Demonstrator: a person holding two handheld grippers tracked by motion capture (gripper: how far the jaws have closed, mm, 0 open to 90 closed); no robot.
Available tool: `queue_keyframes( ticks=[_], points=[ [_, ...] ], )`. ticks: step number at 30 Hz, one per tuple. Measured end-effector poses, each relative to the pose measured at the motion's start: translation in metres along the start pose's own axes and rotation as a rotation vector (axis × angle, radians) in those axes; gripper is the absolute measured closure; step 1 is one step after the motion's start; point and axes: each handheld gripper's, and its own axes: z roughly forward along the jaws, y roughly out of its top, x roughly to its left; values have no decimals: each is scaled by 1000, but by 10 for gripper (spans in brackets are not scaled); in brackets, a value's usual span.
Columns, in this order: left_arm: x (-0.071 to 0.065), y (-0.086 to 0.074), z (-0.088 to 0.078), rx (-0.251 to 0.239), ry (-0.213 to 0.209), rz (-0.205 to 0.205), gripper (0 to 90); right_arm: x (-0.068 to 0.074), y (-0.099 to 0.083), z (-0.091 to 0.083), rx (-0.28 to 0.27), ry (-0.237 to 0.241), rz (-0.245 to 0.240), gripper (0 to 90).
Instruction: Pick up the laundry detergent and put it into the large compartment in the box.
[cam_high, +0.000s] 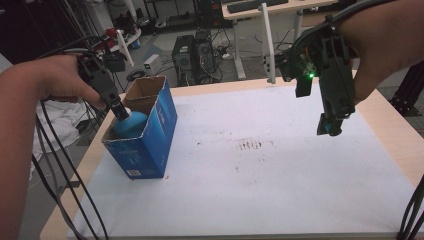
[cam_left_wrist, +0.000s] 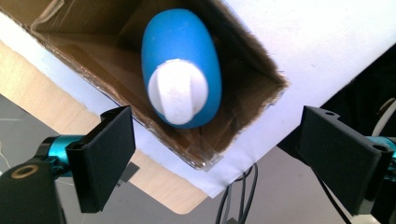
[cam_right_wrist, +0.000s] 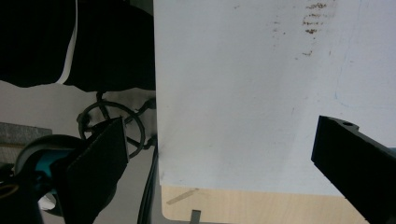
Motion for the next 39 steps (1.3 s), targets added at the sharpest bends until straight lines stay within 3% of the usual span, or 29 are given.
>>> queue_keyframes(
  ticks=[8, 10, 13, 14, 23, 34, 36, 39],
  points=[
    [-15, 6, -10, -6, 12, 34, 56, 3, -2, -1, -3, -3, 0, 30],
    [-21, 9, -13, 3, 6, 63, 56, 4, -2, -1, -3, -3, 3, 30],
    [-23, 10, -14, 6, 7, 71, 22, 4, -3, -1, -4, -3, 1, 30],
    [-29, 13, -16, 14, -8, 97, 22, 4, -4, -2, -4, -3, 6, 30],
    [-42, 22, -21, 5, -5, 151, 17, 4, -5, -2, -6, -3, 11, 30],
    [-66, 46, -13, 18, -8, 293, 17, -3, -4, 1, 1, 1, 21, 30],
    [-67, 48, -12, 16, -12, 301, 17, -5, -4, 2, 4, 1, 18, 30],
    [-73, 57, -5, 15, -1, 356, 17, -7, -6, 2, 2, 1, 25, 30]
  ],
)
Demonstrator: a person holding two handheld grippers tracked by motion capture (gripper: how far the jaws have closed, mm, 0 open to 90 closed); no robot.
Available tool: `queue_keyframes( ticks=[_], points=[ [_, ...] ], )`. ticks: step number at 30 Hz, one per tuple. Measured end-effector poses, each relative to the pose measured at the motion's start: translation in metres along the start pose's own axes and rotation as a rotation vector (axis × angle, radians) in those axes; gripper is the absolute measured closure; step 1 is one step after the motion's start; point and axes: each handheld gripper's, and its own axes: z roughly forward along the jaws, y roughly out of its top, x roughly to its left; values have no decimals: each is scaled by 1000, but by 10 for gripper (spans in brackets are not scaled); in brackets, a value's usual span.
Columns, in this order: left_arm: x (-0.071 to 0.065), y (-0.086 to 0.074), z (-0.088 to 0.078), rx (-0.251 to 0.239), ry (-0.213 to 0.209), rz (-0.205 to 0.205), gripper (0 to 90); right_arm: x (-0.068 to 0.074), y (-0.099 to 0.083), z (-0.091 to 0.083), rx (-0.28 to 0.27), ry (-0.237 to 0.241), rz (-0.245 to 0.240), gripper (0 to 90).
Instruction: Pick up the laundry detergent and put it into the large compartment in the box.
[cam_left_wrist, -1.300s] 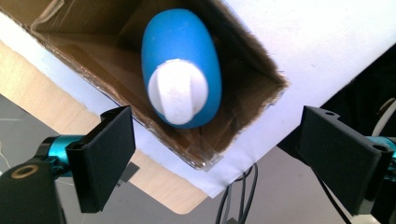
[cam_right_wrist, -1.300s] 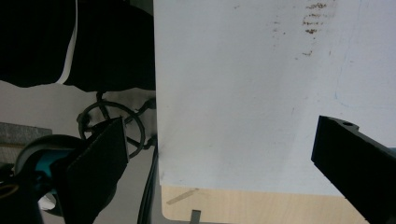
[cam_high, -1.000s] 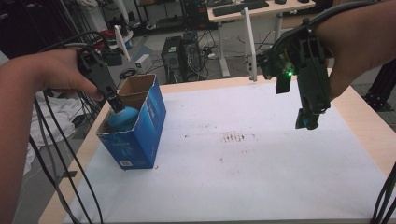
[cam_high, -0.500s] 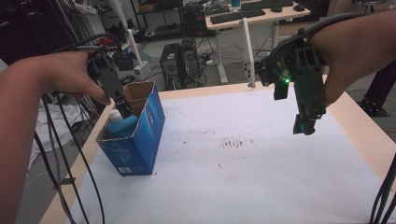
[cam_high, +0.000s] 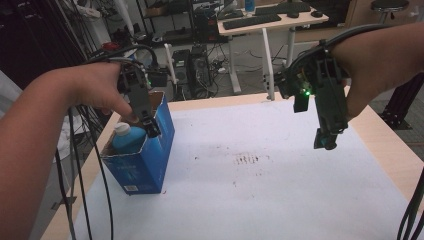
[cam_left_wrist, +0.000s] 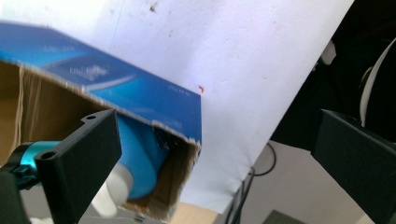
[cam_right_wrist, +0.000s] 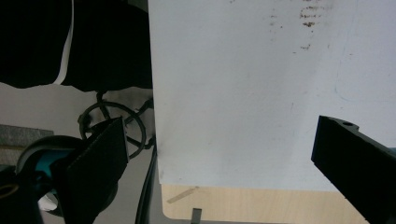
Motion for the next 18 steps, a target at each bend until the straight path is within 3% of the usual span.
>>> queue_keyframes(
  ticks=[12, 17, 18],
  points=[
    [-8, 26, 16, 1, 3, 118, 17, -2, -5, 5, -6, 4, 26, 30],
    [-14, 44, 30, 3, -20, 186, 17, -1, -5, 6, -2, 0, 43, 30],
    [-14, 44, 30, 3, -20, 186, 17, -2, -5, 6, -14, -1, 23, 30]
  ],
)
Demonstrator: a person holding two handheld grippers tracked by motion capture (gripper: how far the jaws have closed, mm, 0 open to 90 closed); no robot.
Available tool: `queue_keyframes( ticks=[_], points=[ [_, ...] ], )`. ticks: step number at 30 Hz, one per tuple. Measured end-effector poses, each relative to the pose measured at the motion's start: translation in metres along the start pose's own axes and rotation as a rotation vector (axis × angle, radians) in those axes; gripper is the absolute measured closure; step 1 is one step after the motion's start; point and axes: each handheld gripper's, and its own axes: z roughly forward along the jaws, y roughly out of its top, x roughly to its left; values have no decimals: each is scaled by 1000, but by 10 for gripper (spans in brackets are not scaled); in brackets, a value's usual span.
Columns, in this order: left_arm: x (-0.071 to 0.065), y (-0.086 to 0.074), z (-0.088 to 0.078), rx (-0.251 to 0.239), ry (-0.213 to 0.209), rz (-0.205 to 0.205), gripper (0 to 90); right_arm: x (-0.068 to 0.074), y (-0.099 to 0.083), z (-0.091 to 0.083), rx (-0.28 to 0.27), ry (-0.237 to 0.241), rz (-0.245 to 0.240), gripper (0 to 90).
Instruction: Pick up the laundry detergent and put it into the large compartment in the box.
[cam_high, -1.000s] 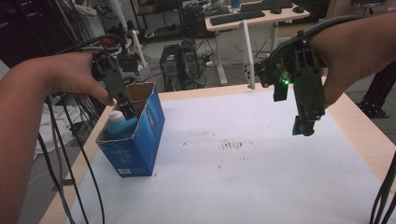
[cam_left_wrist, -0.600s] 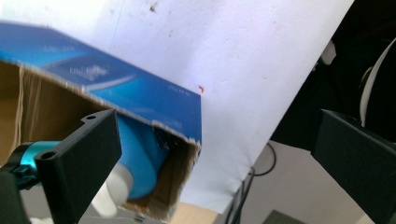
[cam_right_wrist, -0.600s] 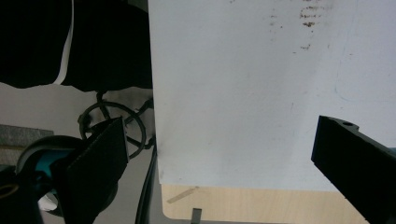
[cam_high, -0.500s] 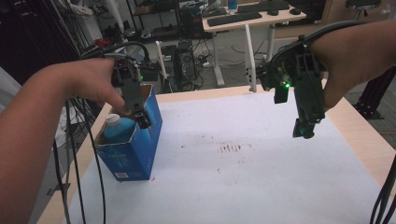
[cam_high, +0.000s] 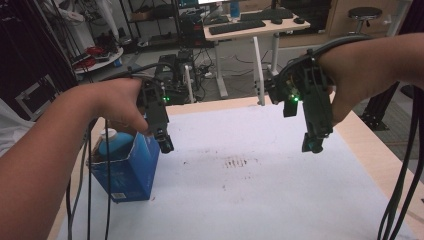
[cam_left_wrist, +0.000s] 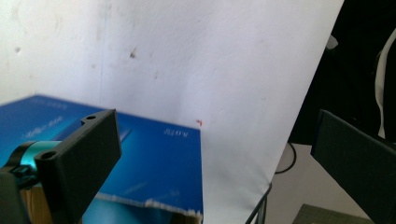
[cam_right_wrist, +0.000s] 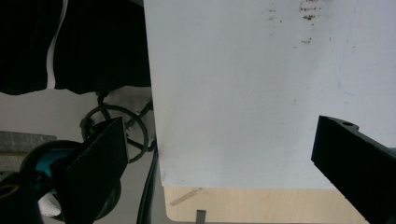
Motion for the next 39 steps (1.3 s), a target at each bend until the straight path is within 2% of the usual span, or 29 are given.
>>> queue_keyframes(
  ticks=[1, 4, 7, 14, 17, 21, 29, 39],
  points=[
    [-3, 6, 3, -5, 3, 23, 17, 0, 0, 0, -1, -3, 3, 30],
    [-6, 10, 6, -11, -8, 44, 17, 1, 0, -1, 3, -3, 15, 30],
    [-8, 16, 10, -9, -18, 64, 17, -2, 1, 0, -2, -1, -7, 30],
    [-5, 21, 16, 0, -20, 69, 17, -7, -1, -4, 4, -5, 12, 30],
    [-5, 20, 15, 1, -19, 61, 17, -8, -1, -4, -5, -7, -1, 30],
    [-4, 18, 15, -1, -23, 59, 17, -7, -2, -5, -1, -10, 9, 30],
    [-4, 18, 15, -2, -22, 58, 17, -10, -1, -4, -8, -8, -10, 30],
    [-2, 18, 16, 3, -18, 52, 17, -11, -1, -3, -7, -6, -10, 30]
  ],
)
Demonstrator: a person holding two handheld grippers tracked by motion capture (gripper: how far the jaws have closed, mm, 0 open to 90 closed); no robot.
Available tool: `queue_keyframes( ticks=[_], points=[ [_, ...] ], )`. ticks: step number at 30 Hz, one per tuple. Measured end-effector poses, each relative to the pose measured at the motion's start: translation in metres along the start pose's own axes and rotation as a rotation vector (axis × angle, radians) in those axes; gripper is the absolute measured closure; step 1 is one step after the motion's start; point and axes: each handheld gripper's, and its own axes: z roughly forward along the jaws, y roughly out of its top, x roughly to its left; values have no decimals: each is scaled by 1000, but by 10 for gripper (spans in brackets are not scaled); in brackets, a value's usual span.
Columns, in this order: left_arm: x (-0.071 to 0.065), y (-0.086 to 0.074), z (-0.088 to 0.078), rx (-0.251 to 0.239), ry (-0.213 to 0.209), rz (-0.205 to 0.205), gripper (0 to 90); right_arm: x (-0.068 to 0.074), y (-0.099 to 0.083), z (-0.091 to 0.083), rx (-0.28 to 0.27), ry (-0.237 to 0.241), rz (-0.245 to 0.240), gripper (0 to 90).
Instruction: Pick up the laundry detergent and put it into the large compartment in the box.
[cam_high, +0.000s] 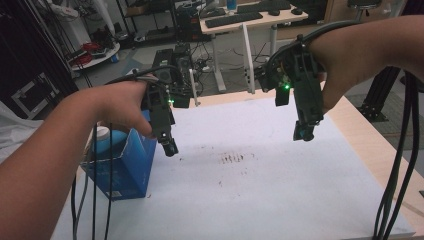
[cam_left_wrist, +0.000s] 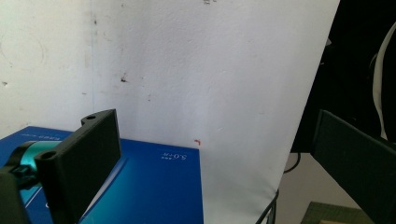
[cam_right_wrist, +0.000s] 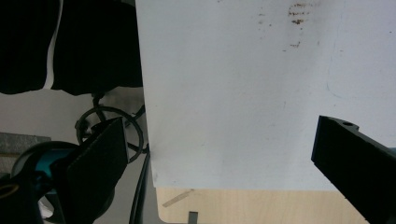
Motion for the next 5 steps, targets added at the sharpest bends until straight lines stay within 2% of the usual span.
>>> queue_keyframes(
  ticks=[3, 5],
  points=[
    [0, 0, 0, 1, 2, 5, 17, 2, 1, 0, 13, -1, 18, 30],
    [0, 1, 0, 2, 0, 5, 17, 1, 2, 0, -1, 0, -8, 30]
  ],
)
